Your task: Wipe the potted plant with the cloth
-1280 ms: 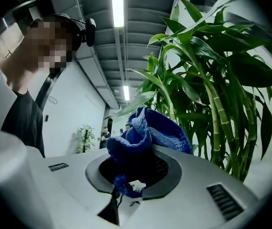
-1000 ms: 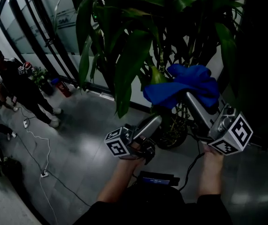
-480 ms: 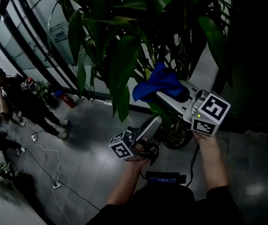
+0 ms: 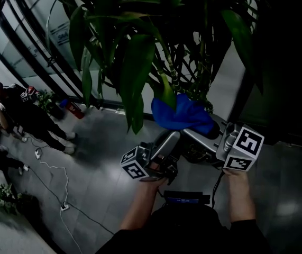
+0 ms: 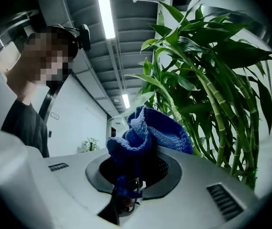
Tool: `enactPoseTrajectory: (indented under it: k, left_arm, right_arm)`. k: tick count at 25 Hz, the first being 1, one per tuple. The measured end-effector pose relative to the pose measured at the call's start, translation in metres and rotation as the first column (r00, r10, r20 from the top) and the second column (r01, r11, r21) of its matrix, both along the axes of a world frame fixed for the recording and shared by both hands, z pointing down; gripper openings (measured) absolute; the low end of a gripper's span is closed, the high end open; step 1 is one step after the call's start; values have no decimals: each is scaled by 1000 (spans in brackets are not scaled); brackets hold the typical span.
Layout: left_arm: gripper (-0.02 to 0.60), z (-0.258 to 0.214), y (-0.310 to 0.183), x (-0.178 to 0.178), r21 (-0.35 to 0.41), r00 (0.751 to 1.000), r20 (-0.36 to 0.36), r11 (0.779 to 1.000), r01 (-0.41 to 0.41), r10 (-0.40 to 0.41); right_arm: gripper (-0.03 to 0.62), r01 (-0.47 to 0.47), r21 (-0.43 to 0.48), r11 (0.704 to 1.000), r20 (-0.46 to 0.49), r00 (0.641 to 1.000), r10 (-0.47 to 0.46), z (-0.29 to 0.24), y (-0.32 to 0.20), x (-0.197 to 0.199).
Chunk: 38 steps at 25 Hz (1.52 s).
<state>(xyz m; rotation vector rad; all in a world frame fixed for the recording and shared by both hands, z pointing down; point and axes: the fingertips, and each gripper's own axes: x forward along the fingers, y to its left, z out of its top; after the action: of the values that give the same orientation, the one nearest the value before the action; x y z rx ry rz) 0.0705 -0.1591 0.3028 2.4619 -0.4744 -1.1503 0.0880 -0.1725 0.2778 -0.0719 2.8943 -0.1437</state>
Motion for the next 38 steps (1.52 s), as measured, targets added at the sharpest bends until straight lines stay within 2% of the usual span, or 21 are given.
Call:
enactPoseTrajectory:
  k: [7, 11, 15, 18, 21, 24, 26, 28, 31, 38]
  left_arm:
    - [33, 2, 2, -2, 5, 1000, -11, 1000, 10, -10]
    - [106, 0, 6, -5, 21, 998, -59, 1000, -22, 23]
    - [213, -4, 10, -8, 40, 991, -117, 998, -55, 59]
    - [235, -7, 13, -7, 54, 990, -125, 997, -63, 69]
    - [235, -8, 14, -4, 59, 991, -116, 996, -60, 66]
    - [239, -10, 16, -2, 71, 992, -110, 996, -50, 58]
    - [252, -13, 16, -1, 84, 993, -103, 996, -41, 50]
    - [267, -16, 15, 2, 94, 995, -92, 995, -30, 39]
    - [298, -17, 16, 5, 99, 997, -77, 995, -18, 26]
    - [376, -20, 26, 8, 133, 999, -36, 991, -8, 13]
  right_arm:
    - [89, -16, -53, 998, 21, 1000, 17, 15, 5, 20]
    - [89, -35, -49, 998, 48, 998, 38, 9, 5, 33]
    - [89, -95, 3, 996, 194, 977, 92, -33, -2, 57]
    - [89, -147, 40, 988, 296, 947, 129, -68, -10, 70]
    - [89, -187, 100, 977, 330, 933, 145, -95, -11, 66]
    - [89, -219, 170, 961, 304, 939, 160, -111, -16, 48]
    - [89, -229, 189, 955, 250, 952, 178, -109, -27, 29]
    - [89, -216, 167, 962, 177, 966, 186, -94, -40, 10]
    - [89, -154, 108, 982, 98, 985, 143, -63, -38, -7]
    - [89, -87, 105, 991, -5, 996, 88, -19, -4, -11]
